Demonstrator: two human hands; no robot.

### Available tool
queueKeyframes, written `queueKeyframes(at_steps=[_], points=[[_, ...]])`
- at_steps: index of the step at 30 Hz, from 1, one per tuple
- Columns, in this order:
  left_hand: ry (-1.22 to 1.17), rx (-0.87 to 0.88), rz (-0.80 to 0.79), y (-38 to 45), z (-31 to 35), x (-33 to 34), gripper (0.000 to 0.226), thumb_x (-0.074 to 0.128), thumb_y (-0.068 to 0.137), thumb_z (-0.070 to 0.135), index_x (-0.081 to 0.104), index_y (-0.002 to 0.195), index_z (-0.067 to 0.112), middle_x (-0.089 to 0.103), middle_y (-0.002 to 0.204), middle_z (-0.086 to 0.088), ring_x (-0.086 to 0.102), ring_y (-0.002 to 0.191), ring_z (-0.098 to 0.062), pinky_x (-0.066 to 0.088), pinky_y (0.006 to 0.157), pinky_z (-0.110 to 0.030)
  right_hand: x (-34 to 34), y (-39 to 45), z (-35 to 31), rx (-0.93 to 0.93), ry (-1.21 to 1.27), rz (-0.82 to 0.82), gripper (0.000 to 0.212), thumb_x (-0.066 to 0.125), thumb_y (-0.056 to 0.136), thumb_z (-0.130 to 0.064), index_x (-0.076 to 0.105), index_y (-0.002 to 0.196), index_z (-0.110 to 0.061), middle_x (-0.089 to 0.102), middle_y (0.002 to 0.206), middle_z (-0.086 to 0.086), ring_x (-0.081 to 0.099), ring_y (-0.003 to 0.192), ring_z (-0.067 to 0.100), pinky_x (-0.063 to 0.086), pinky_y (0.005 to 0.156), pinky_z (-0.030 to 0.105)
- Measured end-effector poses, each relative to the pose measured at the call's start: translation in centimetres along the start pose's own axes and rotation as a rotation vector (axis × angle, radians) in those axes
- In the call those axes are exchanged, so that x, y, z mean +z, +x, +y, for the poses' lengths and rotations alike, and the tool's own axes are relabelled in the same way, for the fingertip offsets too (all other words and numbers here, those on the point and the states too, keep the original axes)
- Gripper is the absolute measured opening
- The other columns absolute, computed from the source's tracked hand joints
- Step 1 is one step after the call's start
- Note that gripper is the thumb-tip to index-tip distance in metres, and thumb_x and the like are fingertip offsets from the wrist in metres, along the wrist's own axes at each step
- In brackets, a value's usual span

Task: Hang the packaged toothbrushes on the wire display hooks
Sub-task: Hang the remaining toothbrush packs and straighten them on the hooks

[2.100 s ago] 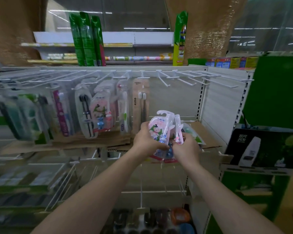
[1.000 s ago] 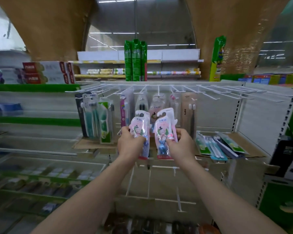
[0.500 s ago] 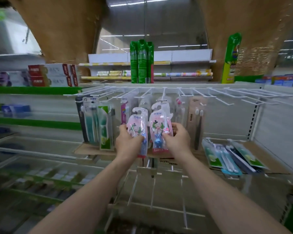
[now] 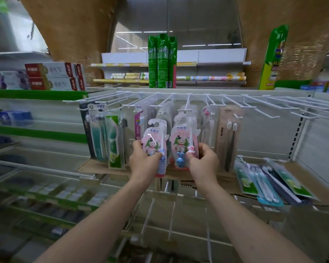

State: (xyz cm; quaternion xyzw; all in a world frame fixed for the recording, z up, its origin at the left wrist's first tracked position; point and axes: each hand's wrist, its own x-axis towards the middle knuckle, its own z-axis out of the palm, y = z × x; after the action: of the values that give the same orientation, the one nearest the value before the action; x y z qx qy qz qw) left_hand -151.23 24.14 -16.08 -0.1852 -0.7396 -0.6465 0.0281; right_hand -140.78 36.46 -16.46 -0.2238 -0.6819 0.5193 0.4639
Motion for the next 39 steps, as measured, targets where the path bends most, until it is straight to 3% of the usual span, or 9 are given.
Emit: queueKeyframes(at_steps=[4, 7, 11, 17, 20, 23, 28, 34, 39], points=[[0.0, 0.011, 0.006, 0.2, -0.5, 0.3, 0.049, 0.08, 0.076, 0.019, 0.046, 0.11, 0.031, 0.066, 0.103, 0.004, 0.068, 0.095, -0.018, 0.06, 0.084, -0.048, 0.0, 0.5, 0.4, -0.042, -0.032, 0.023, 0.015, 0.065, 0.095, -0.012, 0.07, 0.103, -0.023, 0.071, 0.09, -0.009, 0.067, 0.085, 0.007, 0.059, 0.069, 0.025], [-0.023, 0.014, 0.011, 0.2, -0.6, 0.6, 0.049, 0.08, 0.078, 0.015, 0.047, 0.111, 0.029, 0.067, 0.104, 0.005, 0.068, 0.095, -0.017, 0.06, 0.086, -0.048, 0.3, 0.6, 0.4, -0.044, -0.079, -0.012, 0.016, 0.065, 0.096, -0.013, 0.07, 0.109, -0.021, 0.07, 0.091, -0.011, 0.067, 0.086, 0.004, 0.059, 0.068, 0.02], [-0.043, 0.017, 0.017, 0.4, -0.8, 0.7, 0.05, 0.081, 0.076, 0.013, 0.049, 0.112, 0.027, 0.068, 0.106, 0.003, 0.068, 0.098, -0.018, 0.059, 0.089, -0.047, 0.7, 1.5, 0.7, -0.032, -0.118, 0.009, 0.009, 0.065, 0.097, -0.012, 0.067, 0.097, -0.02, 0.065, 0.084, -0.015, 0.061, 0.074, -0.003, 0.047, 0.052, 0.006], [-0.052, 0.019, 0.002, 1.1, -0.9, 0.3, 0.051, 0.081, 0.069, 0.019, 0.048, 0.103, 0.038, 0.069, 0.104, 0.005, 0.07, 0.096, -0.018, 0.061, 0.085, -0.049, 2.0, 3.4, 1.4, 0.038, -0.135, 0.063, 0.007, 0.07, 0.092, -0.019, 0.071, 0.096, -0.024, 0.071, 0.087, -0.01, 0.069, 0.083, 0.01, 0.064, 0.07, 0.037], [-0.061, 0.037, -0.014, 1.2, -0.7, 0.3, 0.05, 0.083, 0.074, 0.012, 0.049, 0.101, 0.038, 0.069, 0.106, 0.005, 0.069, 0.098, -0.017, 0.061, 0.087, -0.048, 2.2, 3.7, 1.5, 0.043, -0.155, 0.07, 0.014, 0.073, 0.09, -0.024, 0.065, 0.085, -0.035, 0.069, 0.084, -0.014, 0.068, 0.081, 0.008, 0.061, 0.068, 0.03], [-0.083, 0.047, -0.029, 1.4, -0.7, 0.2, 0.05, 0.083, 0.075, 0.008, 0.05, 0.098, 0.037, 0.07, 0.105, 0.004, 0.07, 0.097, -0.016, 0.061, 0.087, -0.048, 1.8, 3.4, 1.3, 0.093, -0.173, 0.062, 0.005, 0.072, 0.092, -0.026, 0.068, 0.089, -0.026, 0.066, 0.081, -0.014, 0.061, 0.076, 0.002, 0.045, 0.056, 0.016], [-0.106, 0.039, -0.051, 0.6, -0.9, 0.1, 0.05, 0.083, 0.073, 0.004, 0.051, 0.101, 0.032, 0.071, 0.105, 0.001, 0.07, 0.096, -0.018, 0.06, 0.086, -0.045, 1.2, 2.4, 1.8, 0.108, -0.152, 0.067, 0.006, 0.075, 0.09, -0.03, 0.07, 0.091, -0.026, 0.069, 0.084, -0.011, 0.064, 0.08, 0.006, 0.052, 0.069, 0.024], [-0.143, 0.048, -0.08, -1.3, -0.5, -0.1, 0.051, 0.083, 0.073, 0.003, 0.053, 0.108, 0.024, 0.071, 0.104, 0.001, 0.071, 0.096, -0.018, 0.06, 0.086, -0.048, 0.0, 0.6, 1.7, 0.116, -0.23, 0.094, 0.037, 0.076, 0.089, -0.03, 0.069, 0.122, -0.015, 0.065, 0.096, -0.008, 0.061, 0.093, 0.012, 0.046, 0.083, 0.026], [-0.19, 0.047, -0.117, -2.8, 0.3, -0.6, 0.053, 0.083, 0.066, 0.011, 0.053, 0.106, 0.028, 0.071, 0.106, 0.0, 0.071, 0.098, -0.02, 0.06, 0.086, -0.052, -1.1, -1.2, 1.4, 0.161, -0.277, 0.096, 0.02, 0.077, 0.088, -0.03, 0.072, 0.102, -0.018, 0.066, 0.089, -0.009, 0.063, 0.089, 0.014, 0.044, 0.075, 0.026]])
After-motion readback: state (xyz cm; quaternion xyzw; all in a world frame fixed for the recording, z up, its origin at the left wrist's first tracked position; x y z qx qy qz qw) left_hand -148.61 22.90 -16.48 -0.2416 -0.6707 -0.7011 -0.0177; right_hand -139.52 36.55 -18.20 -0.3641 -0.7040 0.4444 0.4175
